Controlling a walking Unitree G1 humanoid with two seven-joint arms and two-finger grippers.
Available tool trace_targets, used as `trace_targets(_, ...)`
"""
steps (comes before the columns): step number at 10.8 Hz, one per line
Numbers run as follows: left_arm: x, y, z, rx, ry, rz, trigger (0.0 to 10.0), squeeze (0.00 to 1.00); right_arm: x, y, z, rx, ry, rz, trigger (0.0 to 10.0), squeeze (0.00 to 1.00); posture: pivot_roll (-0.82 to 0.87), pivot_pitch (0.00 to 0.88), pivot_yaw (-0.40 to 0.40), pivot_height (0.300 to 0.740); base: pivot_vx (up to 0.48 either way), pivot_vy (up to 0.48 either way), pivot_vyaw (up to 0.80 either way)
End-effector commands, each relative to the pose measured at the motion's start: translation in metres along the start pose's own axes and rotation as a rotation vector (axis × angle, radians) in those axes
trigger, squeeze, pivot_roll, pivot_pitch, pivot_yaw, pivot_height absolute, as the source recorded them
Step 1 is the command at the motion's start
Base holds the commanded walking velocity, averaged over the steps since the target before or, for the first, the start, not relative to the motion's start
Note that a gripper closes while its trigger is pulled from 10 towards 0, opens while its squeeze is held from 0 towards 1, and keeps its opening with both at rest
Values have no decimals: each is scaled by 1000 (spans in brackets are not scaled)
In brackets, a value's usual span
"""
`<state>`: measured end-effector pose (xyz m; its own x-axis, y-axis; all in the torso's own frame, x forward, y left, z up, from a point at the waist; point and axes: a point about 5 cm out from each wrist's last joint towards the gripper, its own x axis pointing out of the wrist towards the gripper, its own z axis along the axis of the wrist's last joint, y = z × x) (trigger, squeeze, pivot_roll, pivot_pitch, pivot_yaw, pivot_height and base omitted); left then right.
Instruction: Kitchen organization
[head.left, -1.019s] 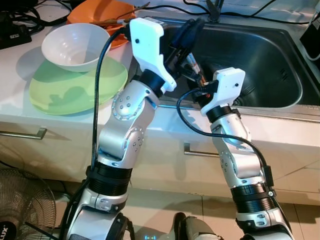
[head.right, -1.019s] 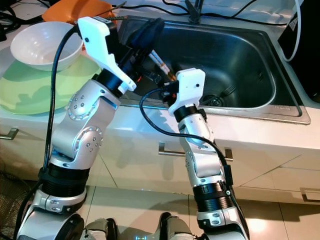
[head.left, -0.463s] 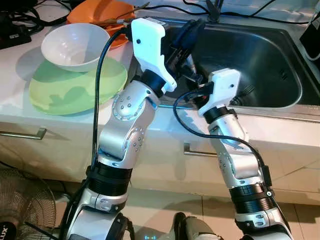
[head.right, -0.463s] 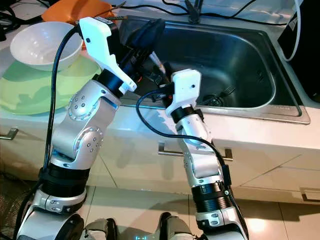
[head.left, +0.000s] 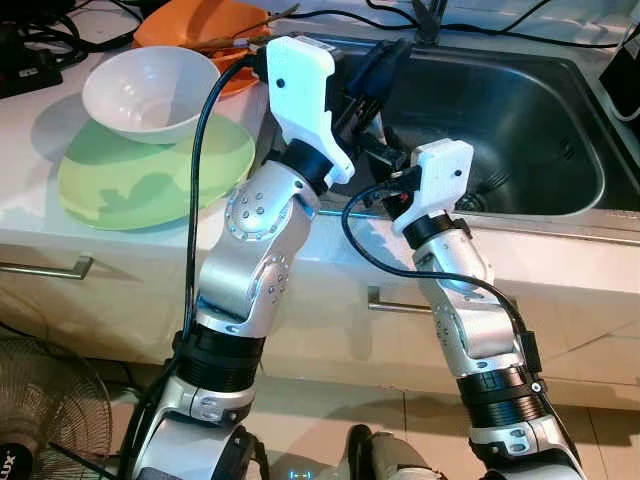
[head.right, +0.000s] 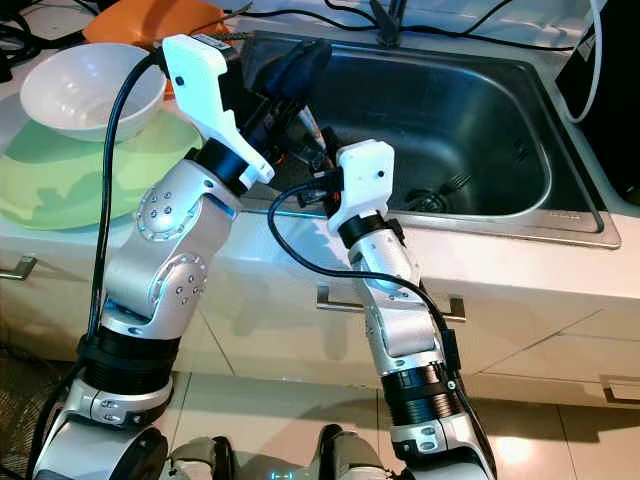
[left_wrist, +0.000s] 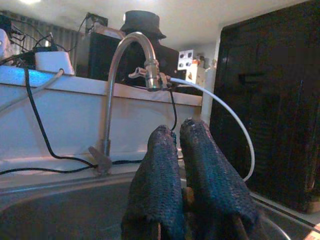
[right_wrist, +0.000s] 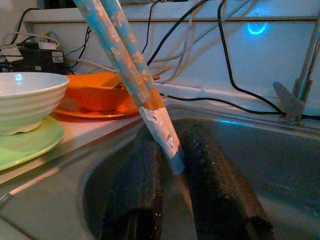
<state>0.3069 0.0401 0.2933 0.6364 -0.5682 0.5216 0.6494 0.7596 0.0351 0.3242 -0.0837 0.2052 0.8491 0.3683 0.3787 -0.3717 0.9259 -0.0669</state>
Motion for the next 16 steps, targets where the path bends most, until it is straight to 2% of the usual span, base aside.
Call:
trace_targets(1,-4,6,-3,-16,16,38,10000,1000,1,-14,6,26,-31,-66,0,0,62,178,-41,740,0,0,0)
trace_targets(5,-4,11,5,-72,-23,57,10000,1000,0,-16,4,22,-26,-74,0,0,63,181,-44,740,0,0,0)
trace_targets(7,-8,20,13,-105,-58,88,10000,1000,0,-19,3,16,-22,-81,0,0,65,180,-45,740,0,0,0)
trace_targets(8,-15,31,15,-86,-46,114,10000,1000,0,-23,2,5,-16,-89,0,0,65,180,-44,740,0,0,0)
trace_targets(9,-27,42,3,-6,37,136,10000,0,1,-30,0,-10,-10,-104,0,0,66,179,-45,740,0,0,0)
trace_targets(11,-52,54,-21,60,171,175,10000,0,5,-47,0,-34,-5,-143,0,0,69,182,-47,740,0,0,0)
trace_targets(12,-63,51,-37,80,251,167,10000,0,9,-56,1,-47,-3,-157,0,0,72,181,-50,740,0,0,0)
trace_targets(13,-71,44,-53,98,330,129,10000,0,14,-61,1,-61,-3,-161,2549,0,74,180,-55,740,0,0,0)
trace_targets(14,-78,40,-66,103,387,103,10000,0,19,-65,1,-65,1,-171,10000,0,77,180,-55,740,0,0,0)
trace_targets(15,-80,38,-70,95,402,98,10000,0,21,-66,0,-66,4,-176,10000,0,77,180,-55,740,0,0,0)
trace_targets(16,-90,33,-87,89,474,69,10000,0,28,-69,-2,-56,15,-178,10000,0,76,183,-55,740,0,0,0)
